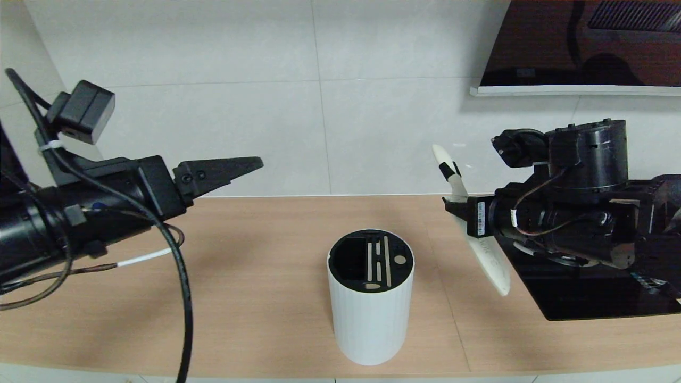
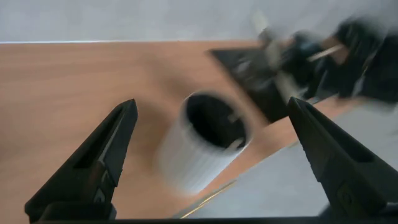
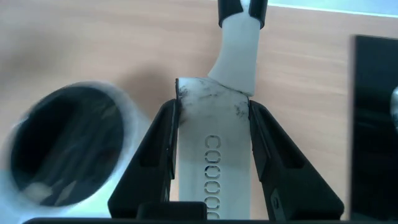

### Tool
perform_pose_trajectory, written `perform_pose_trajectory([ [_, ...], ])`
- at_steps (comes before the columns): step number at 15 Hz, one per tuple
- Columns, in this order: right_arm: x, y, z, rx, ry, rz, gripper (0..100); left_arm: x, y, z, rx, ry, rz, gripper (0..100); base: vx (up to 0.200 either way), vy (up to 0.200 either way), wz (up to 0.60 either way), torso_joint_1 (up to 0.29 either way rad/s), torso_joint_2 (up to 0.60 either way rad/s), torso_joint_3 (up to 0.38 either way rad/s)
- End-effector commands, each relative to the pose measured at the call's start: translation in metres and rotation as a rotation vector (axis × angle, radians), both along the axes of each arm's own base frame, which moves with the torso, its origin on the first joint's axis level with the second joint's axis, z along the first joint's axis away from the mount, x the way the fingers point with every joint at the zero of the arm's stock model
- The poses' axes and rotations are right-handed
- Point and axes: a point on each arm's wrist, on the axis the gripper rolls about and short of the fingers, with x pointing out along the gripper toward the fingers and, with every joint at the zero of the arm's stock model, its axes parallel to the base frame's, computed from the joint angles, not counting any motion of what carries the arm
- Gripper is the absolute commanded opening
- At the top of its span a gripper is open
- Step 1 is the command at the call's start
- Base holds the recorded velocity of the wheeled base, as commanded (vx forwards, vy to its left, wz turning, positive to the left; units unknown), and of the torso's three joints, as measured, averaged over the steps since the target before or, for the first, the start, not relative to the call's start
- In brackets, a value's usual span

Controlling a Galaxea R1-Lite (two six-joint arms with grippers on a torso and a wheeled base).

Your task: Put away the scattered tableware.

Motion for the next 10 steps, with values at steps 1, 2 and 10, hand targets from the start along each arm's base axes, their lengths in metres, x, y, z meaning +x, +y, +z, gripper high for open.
perform_pose_trajectory([
  [1,-0.016,0.010,0.006,0.035,-0.007,0.049,0,0.020,-0.017,-0.022,-0.044,0.104,-0.038,100,0.000,0.000,0.00,0.000,0.00,0.000],
  [2,-0.021,0.015,0.008,0.043,-0.008,0.072,0,0.018,-0.024,-0.019,-0.098,0.119,-0.064,100,0.000,0.000,0.00,0.000,0.00,0.000],
  [10,-0.050,0.045,-0.004,0.060,0.045,0.204,0,0.016,-0.065,-0.033,-0.230,0.180,-0.205,100,0.000,0.000,0.00,0.000,0.00,0.000],
])
